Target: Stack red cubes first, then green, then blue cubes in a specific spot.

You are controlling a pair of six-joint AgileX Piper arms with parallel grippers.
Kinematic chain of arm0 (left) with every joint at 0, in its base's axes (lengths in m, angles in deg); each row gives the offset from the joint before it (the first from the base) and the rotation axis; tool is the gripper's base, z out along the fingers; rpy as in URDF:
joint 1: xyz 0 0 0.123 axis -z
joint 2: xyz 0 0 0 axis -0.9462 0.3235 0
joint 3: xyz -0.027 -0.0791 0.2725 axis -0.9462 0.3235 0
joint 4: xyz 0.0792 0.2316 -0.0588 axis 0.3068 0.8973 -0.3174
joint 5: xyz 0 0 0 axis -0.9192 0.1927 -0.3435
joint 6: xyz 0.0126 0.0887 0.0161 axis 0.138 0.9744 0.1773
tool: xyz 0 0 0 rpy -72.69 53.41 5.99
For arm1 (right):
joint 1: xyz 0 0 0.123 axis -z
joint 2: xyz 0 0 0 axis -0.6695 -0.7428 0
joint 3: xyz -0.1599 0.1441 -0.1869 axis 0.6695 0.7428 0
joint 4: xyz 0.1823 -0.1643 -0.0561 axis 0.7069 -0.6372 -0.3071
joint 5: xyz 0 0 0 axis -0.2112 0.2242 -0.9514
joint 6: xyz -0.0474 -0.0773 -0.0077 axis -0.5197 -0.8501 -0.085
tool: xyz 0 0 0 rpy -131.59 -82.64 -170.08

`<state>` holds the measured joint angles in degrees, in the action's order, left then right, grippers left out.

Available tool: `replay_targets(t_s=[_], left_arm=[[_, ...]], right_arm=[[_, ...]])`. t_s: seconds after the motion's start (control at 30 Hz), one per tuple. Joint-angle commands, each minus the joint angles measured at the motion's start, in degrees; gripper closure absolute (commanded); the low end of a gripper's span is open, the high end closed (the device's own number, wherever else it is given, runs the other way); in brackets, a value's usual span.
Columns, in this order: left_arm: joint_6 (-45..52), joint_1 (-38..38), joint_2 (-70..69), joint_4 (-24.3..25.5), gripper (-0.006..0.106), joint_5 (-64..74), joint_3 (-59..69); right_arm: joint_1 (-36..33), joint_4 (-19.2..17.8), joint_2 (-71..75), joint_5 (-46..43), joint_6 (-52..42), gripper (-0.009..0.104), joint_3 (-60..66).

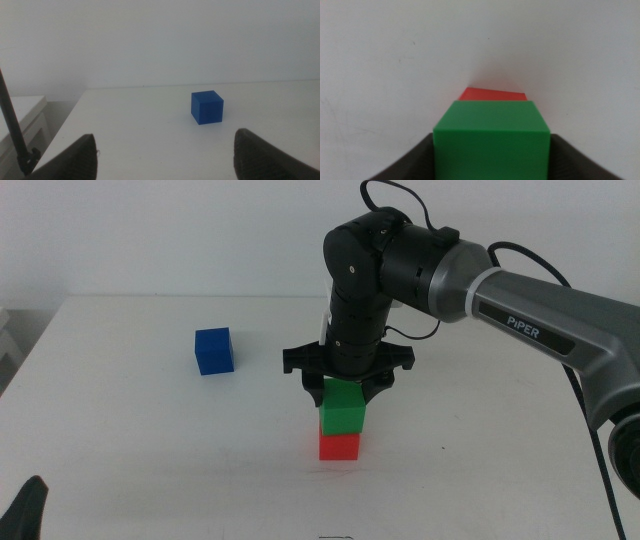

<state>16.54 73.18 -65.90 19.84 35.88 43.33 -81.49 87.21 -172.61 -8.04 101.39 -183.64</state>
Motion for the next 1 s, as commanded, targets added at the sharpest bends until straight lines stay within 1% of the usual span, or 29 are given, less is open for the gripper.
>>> replay_targets(t_s=[0.0,0.07,0.2,0.4,0.53,0.63,0.73,0.87,0.97], left_arm=[[-0.18,0.11,-1.15,-0.21,0.007,-4.69,-0.17],[-0.18,0.11,-1.15,-0.21,0.007,-4.69,-0.17],[-0.18,0.11,-1.15,-0.21,0.007,-4.69,-0.17],[-0.18,0.11,-1.15,-0.21,0.007,-4.69,-0.17],[-0.18,0.11,-1.15,-0.21,0.007,-4.69,-0.17],[-0.18,0.11,-1.15,-0.21,0.007,-4.69,-0.17],[-0.18,0.11,-1.15,-0.21,0.007,-4.69,-0.17],[-0.18,0.11,-1.15,-0.21,0.007,-4.69,-0.17],[-0.18,0.11,-1.15,-0.21,0.007,-4.69,-0.17]], right_arm=[[0.35,-0.61,3.41,4.10,-0.50,0.037,-1.04],[0.35,-0.61,3.41,4.10,-0.50,0.030,-1.04],[0.40,-0.90,4.00,4.10,-0.98,0.022,-1.12],[2.19,-0.91,11.23,4.10,-4.93,0.021,-1.12],[4.43,-1.14,19.76,4.10,-11.03,0.021,1.21],[6.60,-1.17,28.62,3.59,-17.54,0.021,7.37],[9.16,-1.04,38.62,-1.07,-22.92,0.021,15.36],[12.21,-0.62,53.27,-12.02,-30.23,0.021,27.19],[14.05,1.34,63.37,-19.07,-36.90,0.021,35.84]])
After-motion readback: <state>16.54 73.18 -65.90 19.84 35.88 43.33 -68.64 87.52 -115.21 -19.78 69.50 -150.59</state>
